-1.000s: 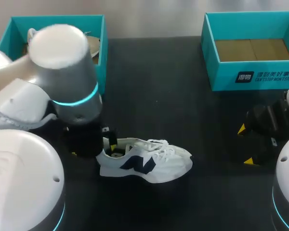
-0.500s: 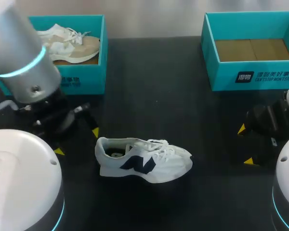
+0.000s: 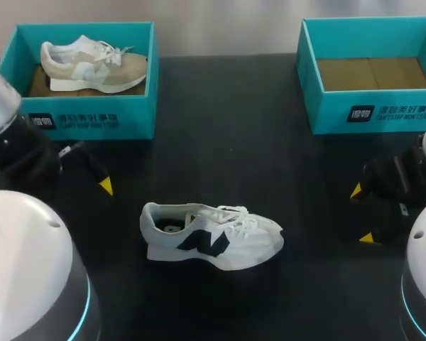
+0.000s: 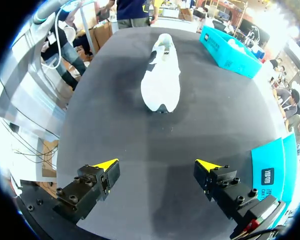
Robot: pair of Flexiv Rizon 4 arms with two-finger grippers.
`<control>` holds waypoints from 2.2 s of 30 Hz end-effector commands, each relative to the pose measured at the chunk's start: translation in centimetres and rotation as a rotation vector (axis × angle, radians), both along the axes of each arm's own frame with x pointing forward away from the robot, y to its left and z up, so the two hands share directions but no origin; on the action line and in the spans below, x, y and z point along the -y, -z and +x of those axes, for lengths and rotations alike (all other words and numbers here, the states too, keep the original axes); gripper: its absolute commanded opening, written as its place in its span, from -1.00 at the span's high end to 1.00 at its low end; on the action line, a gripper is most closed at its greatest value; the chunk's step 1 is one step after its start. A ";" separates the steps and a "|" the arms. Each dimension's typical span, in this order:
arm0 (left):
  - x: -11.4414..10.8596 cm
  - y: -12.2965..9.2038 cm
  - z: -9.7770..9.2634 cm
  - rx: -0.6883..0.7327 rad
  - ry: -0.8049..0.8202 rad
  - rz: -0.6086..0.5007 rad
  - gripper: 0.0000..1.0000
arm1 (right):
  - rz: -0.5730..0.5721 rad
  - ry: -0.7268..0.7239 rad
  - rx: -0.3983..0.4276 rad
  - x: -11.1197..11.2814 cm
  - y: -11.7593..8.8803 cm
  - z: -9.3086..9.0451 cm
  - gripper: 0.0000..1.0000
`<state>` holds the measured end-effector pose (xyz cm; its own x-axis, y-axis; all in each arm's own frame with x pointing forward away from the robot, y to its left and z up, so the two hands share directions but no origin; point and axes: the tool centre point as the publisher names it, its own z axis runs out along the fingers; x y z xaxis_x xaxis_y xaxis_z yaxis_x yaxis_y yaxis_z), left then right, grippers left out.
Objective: Take the shoe out of the shoebox, open the shoe tongue, remove and reinsert the insole, then place the shoe into the shoebox
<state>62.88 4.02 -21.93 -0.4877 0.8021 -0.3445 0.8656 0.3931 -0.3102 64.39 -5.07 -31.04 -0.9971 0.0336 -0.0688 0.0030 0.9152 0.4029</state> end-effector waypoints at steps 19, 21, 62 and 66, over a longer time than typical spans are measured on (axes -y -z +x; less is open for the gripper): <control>-1.1 5.8 3.4 -0.515 -0.520 -0.383 -1.00 | -0.004 0.001 0.002 -0.1 0.0 -0.1 -1.00; -0.9 6.0 3.6 -0.549 -0.527 -0.393 -1.00 | -0.004 0.001 0.002 -0.1 0.0 -0.1 -1.00; -2.2 15.5 3.7 -0.799 -0.796 -0.714 -1.00 | -0.004 0.001 0.002 -0.1 0.0 -0.1 -1.00; -1.3 16.0 3.5 -0.819 -0.804 -0.702 -1.00 | -0.004 0.001 0.002 -0.1 0.0 -0.1 -1.00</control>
<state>66.41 6.02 -37.78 -0.9984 -0.0250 0.0509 -0.0554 0.2431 -0.9684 64.39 -5.07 -31.04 -0.9971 0.0335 -0.0689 0.0030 0.9152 0.4029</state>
